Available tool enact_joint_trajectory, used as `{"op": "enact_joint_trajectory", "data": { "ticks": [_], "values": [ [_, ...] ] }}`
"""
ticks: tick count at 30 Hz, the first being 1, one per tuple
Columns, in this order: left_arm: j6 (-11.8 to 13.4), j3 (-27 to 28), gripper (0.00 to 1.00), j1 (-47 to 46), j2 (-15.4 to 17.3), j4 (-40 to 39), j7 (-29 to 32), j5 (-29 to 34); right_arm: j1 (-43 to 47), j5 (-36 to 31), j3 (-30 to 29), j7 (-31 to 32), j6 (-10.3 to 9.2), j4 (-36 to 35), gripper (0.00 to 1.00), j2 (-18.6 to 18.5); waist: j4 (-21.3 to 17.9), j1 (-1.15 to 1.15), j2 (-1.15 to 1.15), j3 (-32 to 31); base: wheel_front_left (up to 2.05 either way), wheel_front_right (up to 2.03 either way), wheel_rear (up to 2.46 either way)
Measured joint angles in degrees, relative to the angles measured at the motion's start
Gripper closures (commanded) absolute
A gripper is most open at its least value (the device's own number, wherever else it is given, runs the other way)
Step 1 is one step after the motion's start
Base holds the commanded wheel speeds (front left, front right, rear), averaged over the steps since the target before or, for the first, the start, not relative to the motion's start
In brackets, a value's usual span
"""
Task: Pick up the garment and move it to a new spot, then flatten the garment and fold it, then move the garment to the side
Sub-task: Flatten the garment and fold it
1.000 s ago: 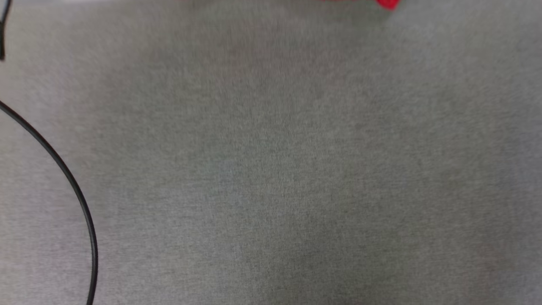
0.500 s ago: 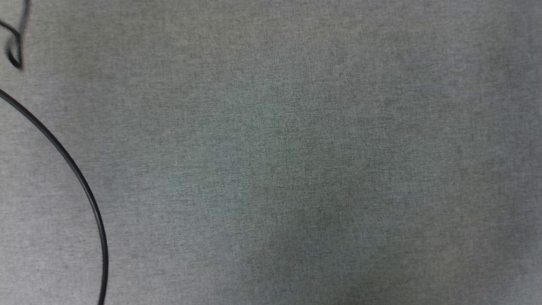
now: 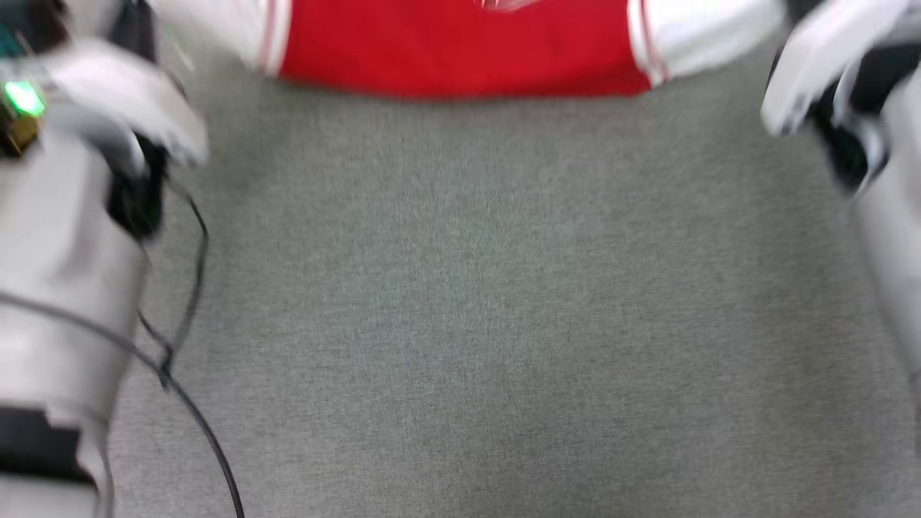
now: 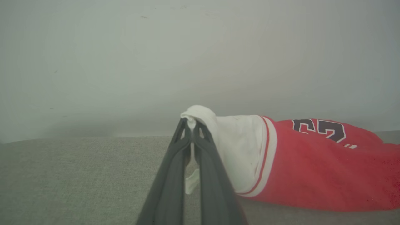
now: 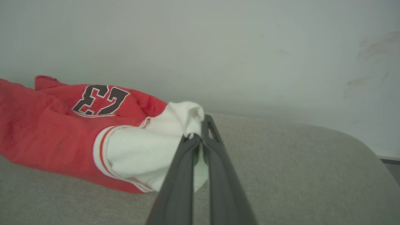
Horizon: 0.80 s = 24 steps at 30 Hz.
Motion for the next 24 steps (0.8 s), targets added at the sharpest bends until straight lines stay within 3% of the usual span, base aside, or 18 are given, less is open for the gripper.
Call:
{"op": "enact_joint_trajectory", "data": {
  "ticks": [13,24],
  "values": [
    [5.97,6.93,1.00,40.12,0.14,-22.50,-0.11,1.31,30.12,9.24,2.14,-2.99,0.00,-8.59,1.00,-2.75,-0.75,-0.02,0.00,-14.10,0.00,0.00,0.00],
    [13.68,7.94,1.00,66.67,0.44,-38.60,2.34,-0.43,57.83,10.24,-6.97,-3.41,0.00,-19.76,1.00,-1.04,0.04,-0.03,0.00,-22.99,0.00,0.00,0.00]
  ]
}}
